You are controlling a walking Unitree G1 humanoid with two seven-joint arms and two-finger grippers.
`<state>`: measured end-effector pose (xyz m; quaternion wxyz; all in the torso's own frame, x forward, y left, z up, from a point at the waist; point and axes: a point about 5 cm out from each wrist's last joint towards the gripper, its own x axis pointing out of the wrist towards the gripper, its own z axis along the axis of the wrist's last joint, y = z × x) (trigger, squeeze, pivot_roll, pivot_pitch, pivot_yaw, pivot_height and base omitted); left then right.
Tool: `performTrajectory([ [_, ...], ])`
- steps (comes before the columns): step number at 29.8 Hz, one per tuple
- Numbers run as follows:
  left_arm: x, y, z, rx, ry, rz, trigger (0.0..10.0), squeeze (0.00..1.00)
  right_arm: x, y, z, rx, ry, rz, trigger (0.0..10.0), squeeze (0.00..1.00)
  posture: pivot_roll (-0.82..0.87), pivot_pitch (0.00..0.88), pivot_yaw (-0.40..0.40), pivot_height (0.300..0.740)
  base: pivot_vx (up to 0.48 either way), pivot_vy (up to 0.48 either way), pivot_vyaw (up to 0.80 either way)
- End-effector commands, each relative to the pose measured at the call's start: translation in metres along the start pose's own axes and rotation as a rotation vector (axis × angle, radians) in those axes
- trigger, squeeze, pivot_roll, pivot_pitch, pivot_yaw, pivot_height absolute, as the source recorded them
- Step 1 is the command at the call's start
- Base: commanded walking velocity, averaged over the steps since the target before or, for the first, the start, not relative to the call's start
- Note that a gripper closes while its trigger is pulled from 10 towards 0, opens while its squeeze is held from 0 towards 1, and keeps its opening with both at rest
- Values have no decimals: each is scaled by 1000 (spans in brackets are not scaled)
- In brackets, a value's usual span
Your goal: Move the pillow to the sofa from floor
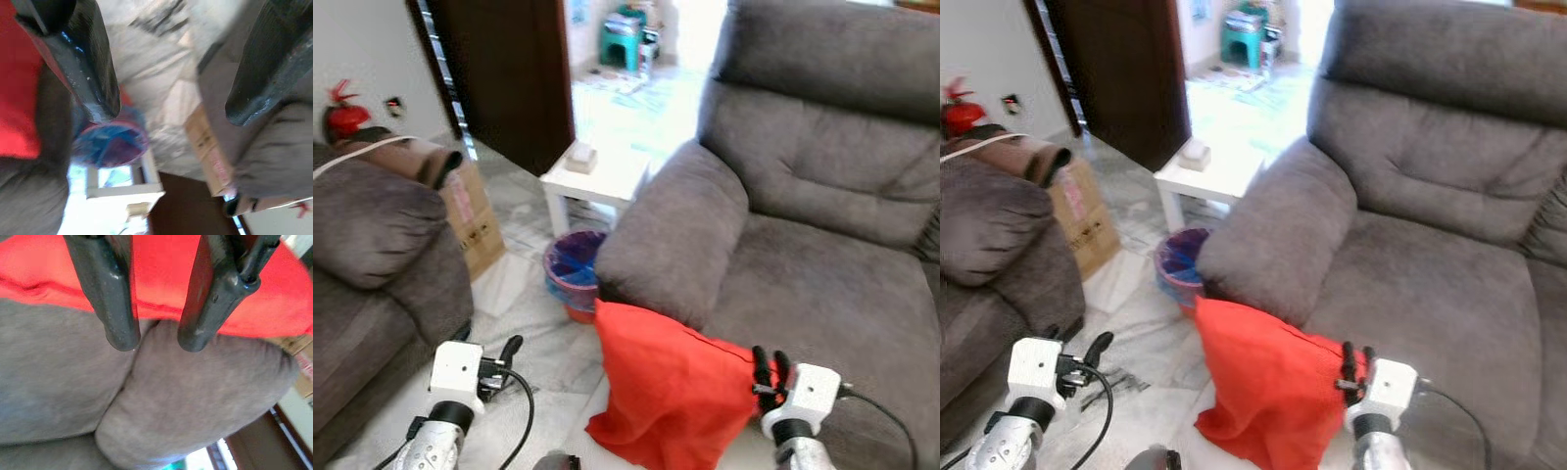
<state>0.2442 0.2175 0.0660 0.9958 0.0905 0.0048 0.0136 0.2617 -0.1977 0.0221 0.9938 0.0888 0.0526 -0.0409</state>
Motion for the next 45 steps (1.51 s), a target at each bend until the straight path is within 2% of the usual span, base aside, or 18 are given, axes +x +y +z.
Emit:
performTrajectory([
  [1,-2,-1,0,19,-3,-5,10000,0,-5,-6,-5,8,16,-22,10000,0,-6,105,27,637,0,-259,0],
  [11,-1,-2,-1,16,-3,-11,10000,0,-4,-4,-4,-4,17,-4,10000,0,-5,106,26,637,0,-370,0],
  [19,-1,-3,0,14,-5,-10,10000,0,-3,-2,-3,-17,11,12,10000,0,-4,106,25,637,60,-383,751],
  [28,-1,-4,0,7,-7,-9,10000,0,-1,-2,-3,-20,23,34,10000,0,-2,106,22,637,0,0,380],
  [38,-5,-1,-5,10,7,2,10000,0,0,1,-2,-33,16,53,10000,0,1,105,22,637,0,0,800],
  [44,-8,-1,-8,15,18,-4,10000,0,1,1,-2,-18,15,42,10000,0,2,105,23,637,0,0,800],
  [45,-9,-1,-9,17,23,-4,10000,0,0,0,-4,13,25,26,10000,0,1,106,23,637,0,0,0],
])
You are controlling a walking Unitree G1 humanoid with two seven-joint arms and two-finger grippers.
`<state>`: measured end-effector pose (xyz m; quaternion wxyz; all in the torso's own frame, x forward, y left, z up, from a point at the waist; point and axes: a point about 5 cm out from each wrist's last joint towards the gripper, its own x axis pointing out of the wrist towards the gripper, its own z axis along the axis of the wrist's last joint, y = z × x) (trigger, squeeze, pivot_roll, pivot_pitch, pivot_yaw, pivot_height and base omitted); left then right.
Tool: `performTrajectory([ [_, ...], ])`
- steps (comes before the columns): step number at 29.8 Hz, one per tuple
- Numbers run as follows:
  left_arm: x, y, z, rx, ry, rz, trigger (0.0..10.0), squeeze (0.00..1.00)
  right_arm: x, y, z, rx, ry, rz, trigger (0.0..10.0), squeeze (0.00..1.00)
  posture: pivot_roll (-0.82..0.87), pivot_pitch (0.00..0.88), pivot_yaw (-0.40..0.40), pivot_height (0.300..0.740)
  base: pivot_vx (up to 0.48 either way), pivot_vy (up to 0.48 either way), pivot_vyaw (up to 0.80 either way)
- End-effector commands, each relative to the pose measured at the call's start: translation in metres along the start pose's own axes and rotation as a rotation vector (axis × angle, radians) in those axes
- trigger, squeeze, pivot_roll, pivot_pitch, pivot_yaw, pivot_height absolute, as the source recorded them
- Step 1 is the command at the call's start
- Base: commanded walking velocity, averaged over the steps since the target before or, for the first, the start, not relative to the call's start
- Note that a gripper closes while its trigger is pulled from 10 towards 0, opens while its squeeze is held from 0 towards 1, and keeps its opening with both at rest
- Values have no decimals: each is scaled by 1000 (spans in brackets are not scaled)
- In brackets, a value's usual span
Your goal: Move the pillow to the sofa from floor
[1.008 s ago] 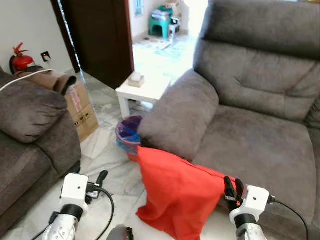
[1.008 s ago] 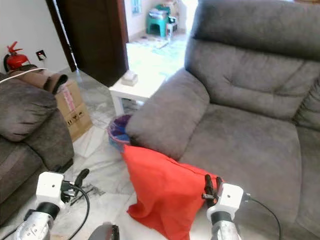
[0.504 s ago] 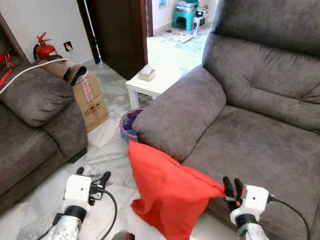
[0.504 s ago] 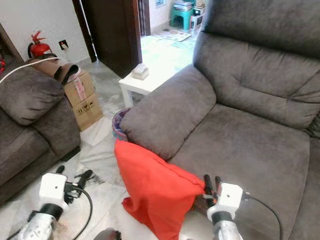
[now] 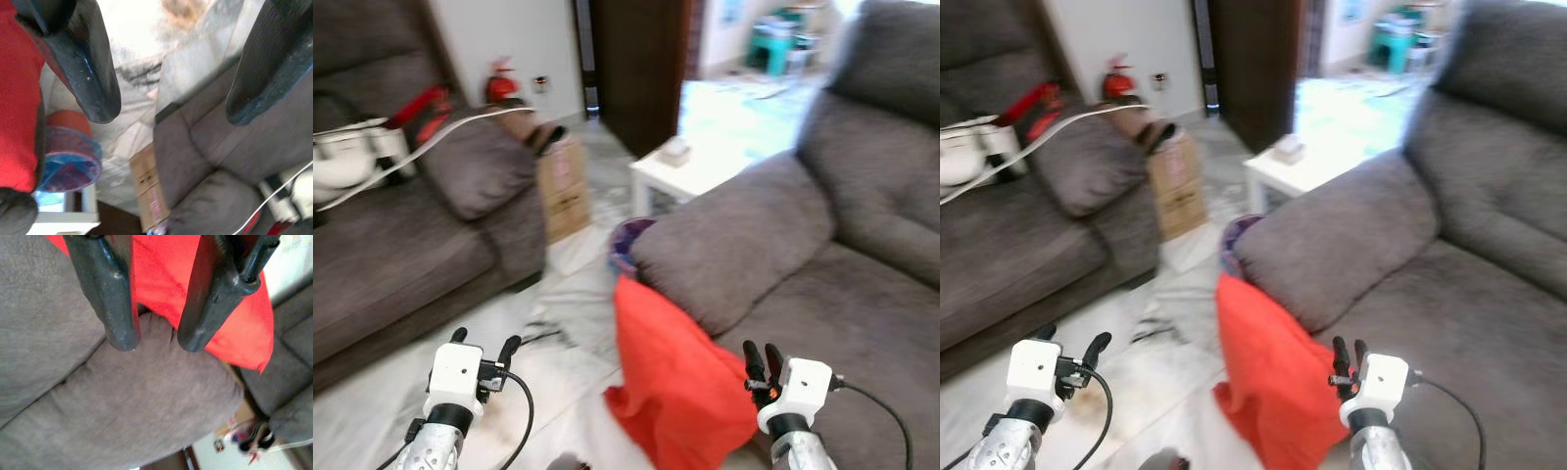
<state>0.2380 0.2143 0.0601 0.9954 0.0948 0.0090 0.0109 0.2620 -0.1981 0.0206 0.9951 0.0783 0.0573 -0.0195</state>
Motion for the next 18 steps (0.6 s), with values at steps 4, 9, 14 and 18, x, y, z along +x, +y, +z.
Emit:
performTrajectory([
  [4,-4,3,-6,9,23,1,10000,0,-1,-2,-3,40,14,-25,10000,0,3,107,22,637,0,0,0],
  [9,-11,0,-17,28,63,-24,10000,0,-3,-3,-6,44,14,-39,10000,0,1,108,22,637,0,0,0],
  [14,-12,0,-19,32,68,-29,10000,0,-3,-5,-7,35,22,-59,10000,0,3,108,22,637,0,0,0],
  [18,-12,0,-18,30,66,-22,10000,0,-1,-4,-6,36,30,-66,10000,0,2,109,22,618,0,0,0],
])
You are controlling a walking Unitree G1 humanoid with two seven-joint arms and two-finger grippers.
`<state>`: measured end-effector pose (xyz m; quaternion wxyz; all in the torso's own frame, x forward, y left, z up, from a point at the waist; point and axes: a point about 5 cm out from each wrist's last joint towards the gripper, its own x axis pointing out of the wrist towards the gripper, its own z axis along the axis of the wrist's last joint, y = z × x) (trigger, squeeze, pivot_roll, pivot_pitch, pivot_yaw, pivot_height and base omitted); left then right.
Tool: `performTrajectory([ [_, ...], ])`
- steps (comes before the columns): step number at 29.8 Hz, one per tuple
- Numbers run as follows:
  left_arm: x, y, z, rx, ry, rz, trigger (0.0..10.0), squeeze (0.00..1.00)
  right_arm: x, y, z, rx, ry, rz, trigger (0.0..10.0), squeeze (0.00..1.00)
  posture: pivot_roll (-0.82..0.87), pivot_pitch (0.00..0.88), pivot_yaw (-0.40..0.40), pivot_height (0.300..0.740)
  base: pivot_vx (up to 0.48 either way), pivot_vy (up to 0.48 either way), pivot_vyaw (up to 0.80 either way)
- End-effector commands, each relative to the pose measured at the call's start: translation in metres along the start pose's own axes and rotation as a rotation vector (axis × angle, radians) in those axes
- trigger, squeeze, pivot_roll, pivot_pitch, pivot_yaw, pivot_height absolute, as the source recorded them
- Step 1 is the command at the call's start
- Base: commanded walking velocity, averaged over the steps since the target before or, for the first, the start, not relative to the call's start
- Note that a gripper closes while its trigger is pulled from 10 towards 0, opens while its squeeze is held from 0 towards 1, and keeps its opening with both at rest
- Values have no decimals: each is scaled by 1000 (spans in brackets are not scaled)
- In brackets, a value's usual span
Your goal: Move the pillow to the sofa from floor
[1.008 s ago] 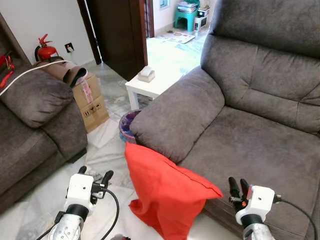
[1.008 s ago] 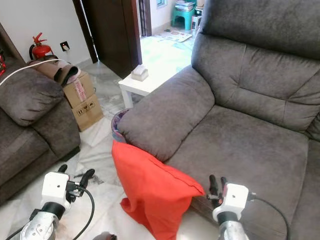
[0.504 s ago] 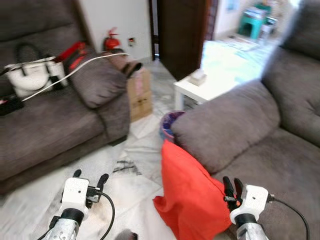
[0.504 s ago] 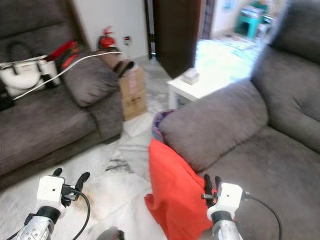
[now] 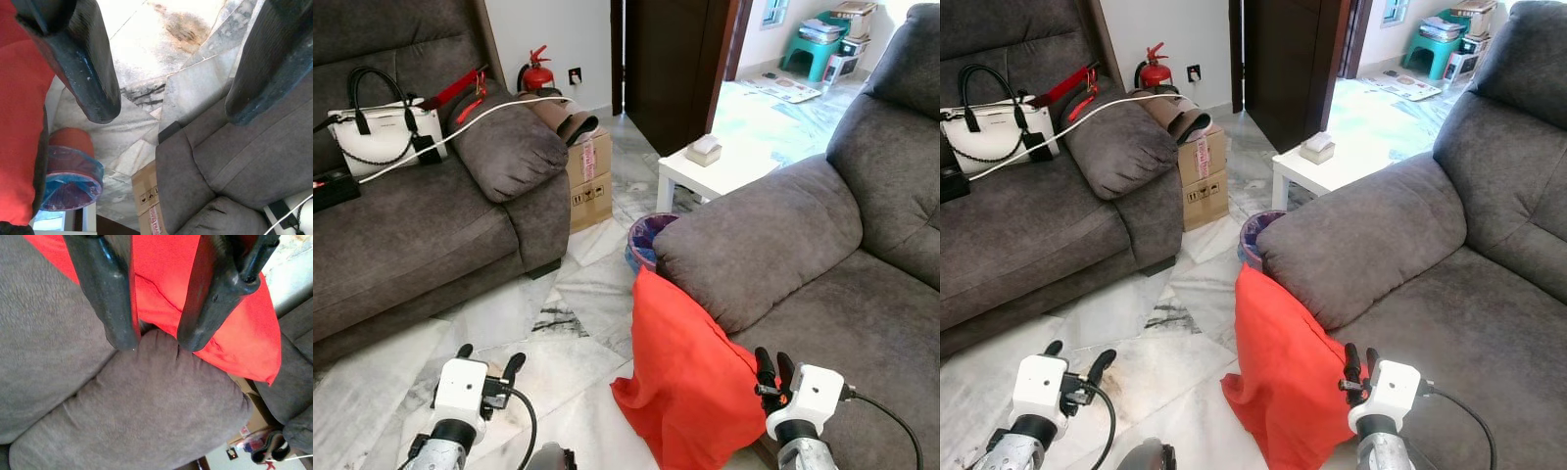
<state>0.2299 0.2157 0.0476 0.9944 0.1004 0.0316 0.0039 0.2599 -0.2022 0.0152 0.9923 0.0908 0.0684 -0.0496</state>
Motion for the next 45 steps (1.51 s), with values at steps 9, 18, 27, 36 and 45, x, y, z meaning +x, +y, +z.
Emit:
performTrajectory([
  [9,0,0,-2,16,6,-7,10000,0,2,-2,2,19,-18,-28,10000,1000,-2,108,26,598,0,0,0],
  [18,0,1,-2,10,5,-18,10000,0,6,2,4,18,-13,29,10000,1000,1,118,29,598,0,0,0],
  [27,0,-1,-1,-4,-1,-20,10000,0,15,2,13,-7,-25,62,10000,1000,13,117,17,598,0,0,0],
  [36,0,1,2,-6,-11,-14,10000,0,16,1,17,19,-63,39,10000,1000,14,119,20,598,0,0,0],
  [45,1,0,5,-15,-24,-11,10000,0,16,-1,20,25,-88,15,10000,0,15,120,21,598,0,0,0],
])
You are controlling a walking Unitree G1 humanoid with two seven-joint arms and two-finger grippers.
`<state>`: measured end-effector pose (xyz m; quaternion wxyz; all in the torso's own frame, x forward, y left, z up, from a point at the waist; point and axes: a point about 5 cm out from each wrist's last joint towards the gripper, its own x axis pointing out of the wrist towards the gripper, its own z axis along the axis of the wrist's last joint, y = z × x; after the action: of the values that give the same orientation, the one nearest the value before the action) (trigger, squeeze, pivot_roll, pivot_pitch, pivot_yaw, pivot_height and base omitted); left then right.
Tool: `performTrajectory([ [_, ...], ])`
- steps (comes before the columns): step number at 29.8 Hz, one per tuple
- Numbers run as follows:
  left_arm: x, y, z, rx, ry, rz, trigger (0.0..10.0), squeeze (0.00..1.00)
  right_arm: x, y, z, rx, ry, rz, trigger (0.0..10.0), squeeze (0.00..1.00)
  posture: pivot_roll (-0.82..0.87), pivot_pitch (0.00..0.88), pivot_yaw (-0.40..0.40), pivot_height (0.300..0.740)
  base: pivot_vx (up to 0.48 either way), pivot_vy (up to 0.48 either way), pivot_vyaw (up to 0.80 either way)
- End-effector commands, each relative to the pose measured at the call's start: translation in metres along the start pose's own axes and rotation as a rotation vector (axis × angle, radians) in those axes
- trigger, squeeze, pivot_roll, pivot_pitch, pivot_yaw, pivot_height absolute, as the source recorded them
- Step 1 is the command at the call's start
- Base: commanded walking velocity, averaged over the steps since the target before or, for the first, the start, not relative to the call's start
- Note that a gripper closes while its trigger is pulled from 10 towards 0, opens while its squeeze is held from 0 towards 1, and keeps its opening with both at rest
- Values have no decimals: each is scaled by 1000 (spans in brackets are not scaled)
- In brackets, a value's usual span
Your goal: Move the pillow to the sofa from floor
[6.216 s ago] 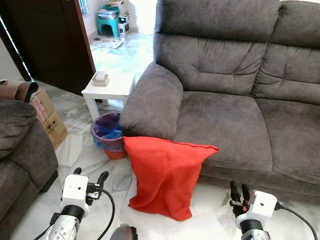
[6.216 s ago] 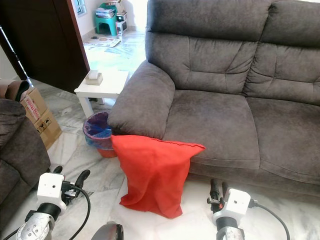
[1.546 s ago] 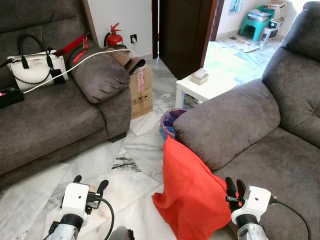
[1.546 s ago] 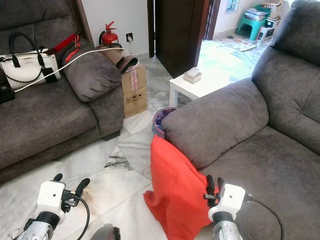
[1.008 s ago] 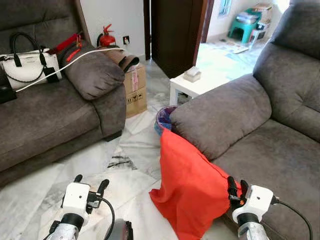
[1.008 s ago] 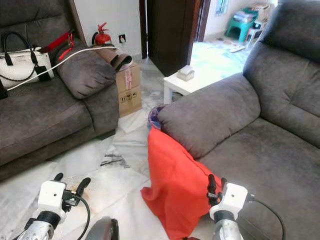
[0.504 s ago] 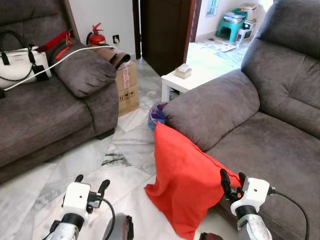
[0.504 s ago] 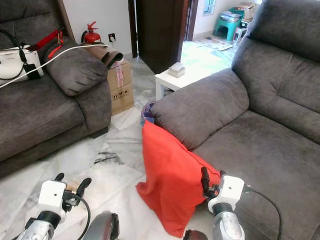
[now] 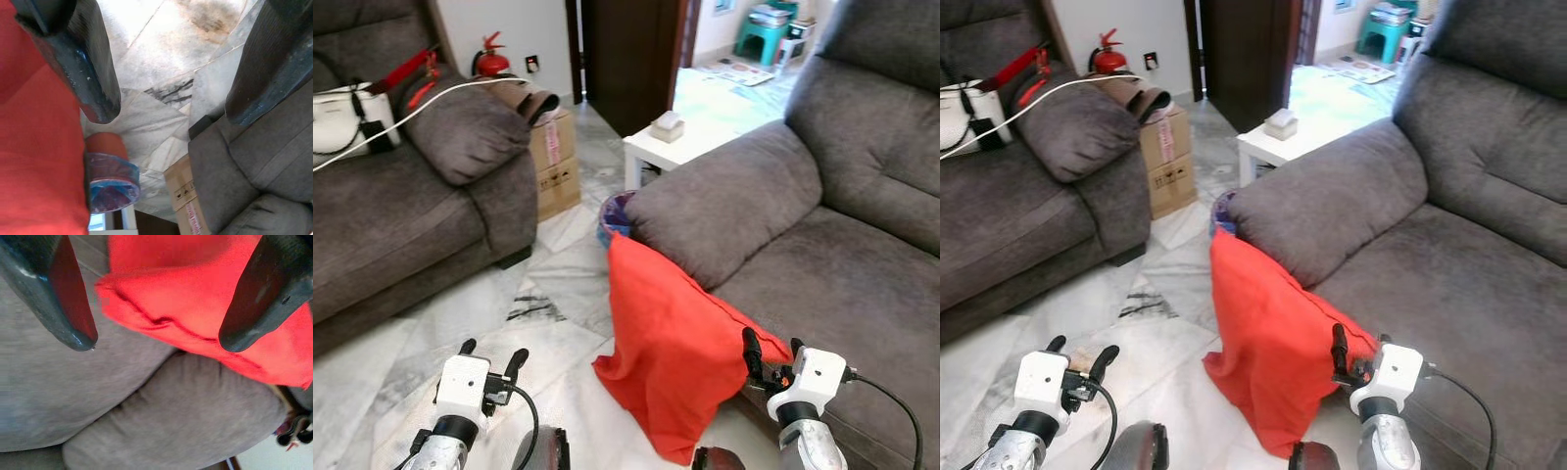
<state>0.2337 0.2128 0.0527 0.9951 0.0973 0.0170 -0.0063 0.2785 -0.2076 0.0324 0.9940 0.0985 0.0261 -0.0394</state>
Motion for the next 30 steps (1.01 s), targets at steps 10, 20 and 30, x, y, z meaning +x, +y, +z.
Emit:
performTrajectory([
  [10,-2,1,0,-14,6,6,10000,0,3,-1,5,41,-25,-5,10000,1000,16,120,20,598,0,0,0],
  [20,-2,2,0,-14,5,9,10000,0,3,-1,2,21,-15,-31,10000,0,18,120,22,598,89,0,0],
  [30,-2,3,0,-12,6,9,10000,0,4,1,4,17,-27,-24,10000,0,20,121,24,598,393,0,0],
])
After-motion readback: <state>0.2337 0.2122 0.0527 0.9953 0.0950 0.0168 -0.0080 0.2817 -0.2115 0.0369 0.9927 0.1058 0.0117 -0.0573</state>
